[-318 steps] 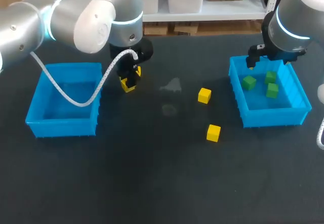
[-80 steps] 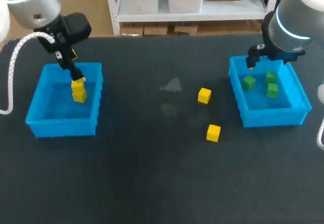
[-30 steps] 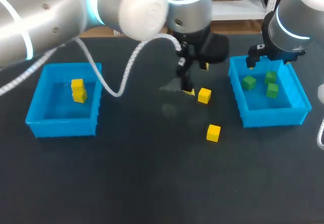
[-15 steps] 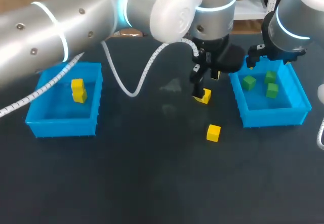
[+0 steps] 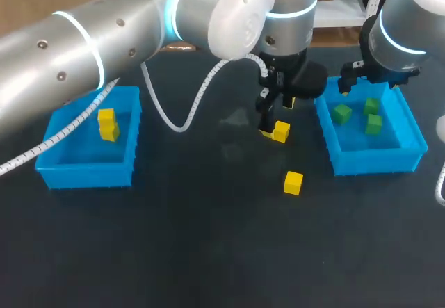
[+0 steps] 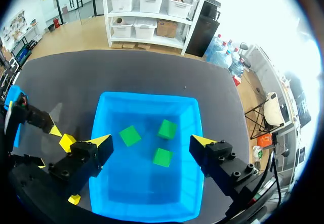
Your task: Put the green cubes in the right bin and the yellow cubes in the left bin.
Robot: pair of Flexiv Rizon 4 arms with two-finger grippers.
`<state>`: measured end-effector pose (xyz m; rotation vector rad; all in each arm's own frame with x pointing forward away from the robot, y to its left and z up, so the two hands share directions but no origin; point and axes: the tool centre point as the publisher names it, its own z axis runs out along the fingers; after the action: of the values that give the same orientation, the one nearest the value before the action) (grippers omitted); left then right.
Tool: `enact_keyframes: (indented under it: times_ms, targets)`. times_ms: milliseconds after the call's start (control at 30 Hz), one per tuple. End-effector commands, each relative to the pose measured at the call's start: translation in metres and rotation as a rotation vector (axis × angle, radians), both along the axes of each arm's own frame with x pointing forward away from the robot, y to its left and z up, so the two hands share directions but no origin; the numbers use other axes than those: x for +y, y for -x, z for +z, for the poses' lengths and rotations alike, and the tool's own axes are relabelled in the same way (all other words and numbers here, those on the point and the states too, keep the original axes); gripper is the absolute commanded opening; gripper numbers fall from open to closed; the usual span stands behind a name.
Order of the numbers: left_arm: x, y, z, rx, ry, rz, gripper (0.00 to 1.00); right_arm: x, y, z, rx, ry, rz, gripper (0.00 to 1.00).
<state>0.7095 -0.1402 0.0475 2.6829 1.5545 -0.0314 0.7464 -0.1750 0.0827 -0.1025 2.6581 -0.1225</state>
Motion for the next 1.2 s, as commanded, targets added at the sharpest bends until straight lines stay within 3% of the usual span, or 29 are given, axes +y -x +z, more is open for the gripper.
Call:
enact_keyframes:
  times_ms: [33, 500, 1200]
  targets:
    - [-0.001, -0.001, -0.007, 0.007, -0.005, 0.001, 1.00, -0.001, 0.001, 0.000, -0.001, -0.001, 0.001, 1.00]
    - [-0.004, 0.003, -0.020, 0.039, 0.002, 0.008, 1.00, -0.001, 0.001, 0.000, -0.001, -0.001, 0.001, 1.00]
    - [-0.012, -0.029, -0.037, 0.045, -0.006, 0.052, 1.00, -0.001, 0.001, 0.000, -0.001, -0.001, 0.001, 1.00]
